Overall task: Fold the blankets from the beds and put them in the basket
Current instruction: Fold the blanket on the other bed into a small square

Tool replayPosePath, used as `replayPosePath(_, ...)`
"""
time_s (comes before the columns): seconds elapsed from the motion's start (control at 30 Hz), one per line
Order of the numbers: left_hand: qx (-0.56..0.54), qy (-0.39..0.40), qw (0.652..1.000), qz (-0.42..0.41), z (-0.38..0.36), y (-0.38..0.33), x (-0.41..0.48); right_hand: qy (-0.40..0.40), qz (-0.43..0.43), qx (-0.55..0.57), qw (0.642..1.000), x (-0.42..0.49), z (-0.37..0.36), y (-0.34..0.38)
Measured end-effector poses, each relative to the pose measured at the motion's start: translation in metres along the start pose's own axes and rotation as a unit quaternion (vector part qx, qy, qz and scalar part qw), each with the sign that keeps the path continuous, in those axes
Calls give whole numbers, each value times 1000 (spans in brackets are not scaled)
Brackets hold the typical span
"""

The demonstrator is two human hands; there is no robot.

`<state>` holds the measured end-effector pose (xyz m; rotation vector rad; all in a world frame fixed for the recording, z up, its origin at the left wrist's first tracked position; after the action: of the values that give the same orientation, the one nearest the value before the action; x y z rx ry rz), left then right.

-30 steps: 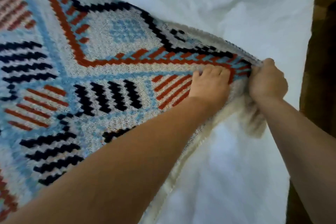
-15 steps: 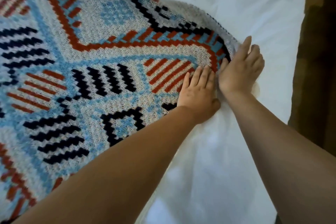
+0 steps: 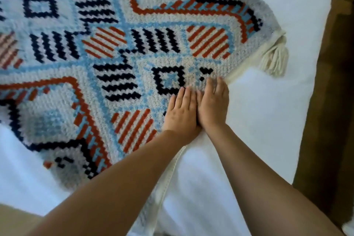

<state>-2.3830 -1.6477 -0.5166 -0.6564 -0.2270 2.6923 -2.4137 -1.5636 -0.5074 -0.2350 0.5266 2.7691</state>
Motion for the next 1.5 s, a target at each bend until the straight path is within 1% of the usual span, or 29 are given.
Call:
replayPosePath(0.1, -14, 19, 999, 39, -16, 18, -42, 13, -18, 23, 999, -34, -10, 17)
replayPosePath(0.23, -35, 48, 996, 60, -43, 39, -86, 22, -67, 113, 991, -57, -18, 29)
replayPosePath(0.3, -93, 62, 992, 54, -50, 37, -98, 36, -61, 89, 994, -57, -18, 28)
replayPosePath(0.4, -168, 77, 982, 31, -55, 6, -114, 48, -46, 17, 998, -62, -11, 7)
replayPosePath(0.5, -146, 119, 982, -6, -67, -30, -128, 60, -58, -66, 994, -81, -3, -23)
replayPosePath(0.6, -140, 146, 979, -28, -69, -28, -134, 74, -54, -109, 990, -90, -4, -25)
replayPosePath(0.63, -151, 145, 977, -33, -64, -21, -136, 76, -54, -120, 988, -91, -4, -20)
replayPosePath(0.7, -175, 118, 977, -32, -50, 0, -135, 64, -52, -150, 985, -90, -3, -4)
replayPosePath(0.77, -183, 77, 980, -16, -28, 29, -133, 43, -41, -159, 985, -92, -2, 20)
replayPosePath(0.87, -167, 34, 985, 26, 8, 86, -129, 28, 12, -134, 990, -99, -12, 75)
replayPosePath(0.97, -154, 12, 986, 63, 37, 152, -130, 35, 63, -100, 992, -102, -29, 139)
replayPosePath(1.13, -148, -14, 980, 135, 67, 277, -143, 50, 126, -84, 987, -97, -56, 260)
replayPosePath(1.23, -154, -63, 973, 163, 92, 357, -149, 60, 163, -61, 983, -96, -77, 337)
replayPosePath(1.3, -179, -106, 961, 181, 109, 417, -152, 59, 185, -39, 980, -95, -94, 390)
replayPosePath(1.37, -212, -145, 942, 217, 123, 483, -156, 62, 203, -15, 977, -93, -114, 445)
replayPosePath(1.43, -253, -182, 914, 261, 131, 549, -159, 69, 221, 12, 973, -91, -135, 500)
replayPosePath(1.5, -315, -202, 874, 309, 133, 609, -162, 82, 236, 39, 968, -90, -155, 550)
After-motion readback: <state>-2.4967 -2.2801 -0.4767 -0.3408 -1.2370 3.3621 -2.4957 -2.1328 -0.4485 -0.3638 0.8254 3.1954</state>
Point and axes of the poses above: each hand's wrist, its own x-axis towards the middle knuckle, its own z-axis out of the back of the hand, y = z × x, the point moved 10 cm from there along x, towards the middle knuckle, and after that the axes turned 1 degree about y, right-handed, at the moved point
